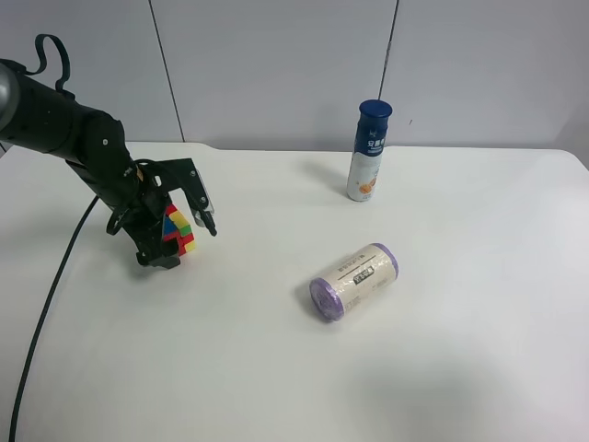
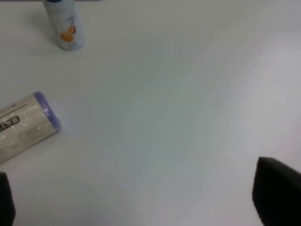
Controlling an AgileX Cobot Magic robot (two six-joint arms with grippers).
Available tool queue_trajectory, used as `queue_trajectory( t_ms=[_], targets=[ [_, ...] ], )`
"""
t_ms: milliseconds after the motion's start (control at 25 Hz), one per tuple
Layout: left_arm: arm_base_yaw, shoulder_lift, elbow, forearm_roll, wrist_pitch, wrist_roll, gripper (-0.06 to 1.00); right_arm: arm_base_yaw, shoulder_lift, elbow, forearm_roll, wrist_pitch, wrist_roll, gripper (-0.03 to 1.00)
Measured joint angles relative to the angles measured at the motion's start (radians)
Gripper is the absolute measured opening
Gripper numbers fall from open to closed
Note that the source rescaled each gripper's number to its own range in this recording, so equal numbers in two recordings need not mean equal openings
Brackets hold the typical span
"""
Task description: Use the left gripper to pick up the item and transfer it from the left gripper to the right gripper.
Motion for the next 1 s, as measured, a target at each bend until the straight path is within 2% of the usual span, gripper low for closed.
queue_trajectory(
  t_ms=[160, 240, 320, 360, 720, 1000],
  targets=[
    [0.0, 0.0, 0.0, -0.006, -0.002, 0.0, 0.52, 0.0, 0.0, 0.0, 0.0, 0.0, 0.0, 1.0],
    [0.0, 0.0, 0.0, -0.008, -0.005, 0.0, 0.34, 0.0, 0.0, 0.0, 0.0, 0.0, 0.0, 1.0],
    [0.0, 0.0, 0.0, -0.01, -0.012, 0.0, 0.08, 0.0, 0.0, 0.0, 0.0, 0.0, 0.0, 1.0],
    [0.0, 0.0, 0.0, -0.01, -0.017, 0.001, 0.0, 0.0, 0.0, 0.0, 0.0, 0.0, 0.0, 1.0],
    [0.0, -0.015, 0.0, -0.024, -0.022, 0.001, 0.01, 0.0, 0.0, 0.0, 0.0, 0.0, 0.0, 1.0],
    [0.0, -0.153, 0.0, -0.172, 0.048, 0.001, 0.01, 0.0, 0.0, 0.0, 0.0, 0.0, 0.0, 1.0]
  ],
)
